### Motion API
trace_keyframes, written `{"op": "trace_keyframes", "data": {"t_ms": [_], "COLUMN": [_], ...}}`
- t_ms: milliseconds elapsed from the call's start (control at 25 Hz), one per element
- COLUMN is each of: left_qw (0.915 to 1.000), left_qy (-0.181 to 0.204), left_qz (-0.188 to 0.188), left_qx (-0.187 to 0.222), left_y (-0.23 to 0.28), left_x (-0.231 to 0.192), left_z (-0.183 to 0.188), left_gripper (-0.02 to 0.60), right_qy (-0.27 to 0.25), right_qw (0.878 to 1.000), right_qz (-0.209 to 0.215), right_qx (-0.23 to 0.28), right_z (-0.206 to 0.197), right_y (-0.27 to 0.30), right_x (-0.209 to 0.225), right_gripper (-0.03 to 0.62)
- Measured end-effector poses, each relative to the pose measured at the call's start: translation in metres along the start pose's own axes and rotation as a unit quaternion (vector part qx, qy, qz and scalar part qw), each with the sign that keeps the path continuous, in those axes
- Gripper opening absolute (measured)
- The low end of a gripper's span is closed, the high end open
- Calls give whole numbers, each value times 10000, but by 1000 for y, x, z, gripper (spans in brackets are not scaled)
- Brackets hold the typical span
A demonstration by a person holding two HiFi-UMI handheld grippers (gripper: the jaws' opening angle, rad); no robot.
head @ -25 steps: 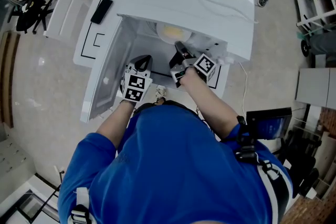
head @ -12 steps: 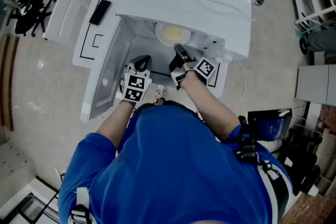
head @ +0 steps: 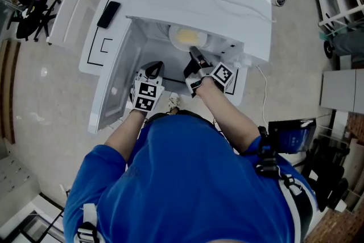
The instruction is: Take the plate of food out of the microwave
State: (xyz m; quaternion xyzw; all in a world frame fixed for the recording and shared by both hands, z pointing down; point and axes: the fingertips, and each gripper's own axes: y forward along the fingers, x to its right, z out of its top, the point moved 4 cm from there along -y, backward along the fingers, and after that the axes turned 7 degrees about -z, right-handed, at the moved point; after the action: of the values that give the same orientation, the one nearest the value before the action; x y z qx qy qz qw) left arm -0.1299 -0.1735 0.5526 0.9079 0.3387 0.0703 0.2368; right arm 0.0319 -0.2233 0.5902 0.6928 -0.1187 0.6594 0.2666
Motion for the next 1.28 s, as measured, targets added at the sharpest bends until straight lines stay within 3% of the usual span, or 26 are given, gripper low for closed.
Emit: {"op": "trace_keyframes", "data": {"t_ms": [120, 440, 520, 600, 800, 1280], "left_qw": [10000, 10000, 10000, 10000, 10000, 9999], "left_qy": [-1, 3, 4, -3, -10, -123], "left_qz": [-12, -17, -3, 7, 11, 7], "left_qx": [-11, -31, -27, -13, -1, 95], "left_y": [-1, -3, -4, -5, -5, -9], "left_x": [-1, -3, -5, -7, -7, -4], "left_z": [0, 0, -1, 1, 2, 3], "left_gripper": [9, 9, 9, 9, 9, 9], "right_qy": [-54, -53, -90, -127, -99, -46], "right_qw": [10000, 9997, 9997, 9996, 9996, 9997], "right_qz": [-35, -219, -245, -247, -266, -232], "right_qx": [-24, 24, 34, 74, 68, -33], "right_z": [2, 6, 8, 10, 11, 5], "right_y": [4, 11, 11, 11, 9, -9], "right_x": [4, 4, 4, 4, 4, 15], "right_gripper": [114, 115, 104, 54, 28, 15]}}
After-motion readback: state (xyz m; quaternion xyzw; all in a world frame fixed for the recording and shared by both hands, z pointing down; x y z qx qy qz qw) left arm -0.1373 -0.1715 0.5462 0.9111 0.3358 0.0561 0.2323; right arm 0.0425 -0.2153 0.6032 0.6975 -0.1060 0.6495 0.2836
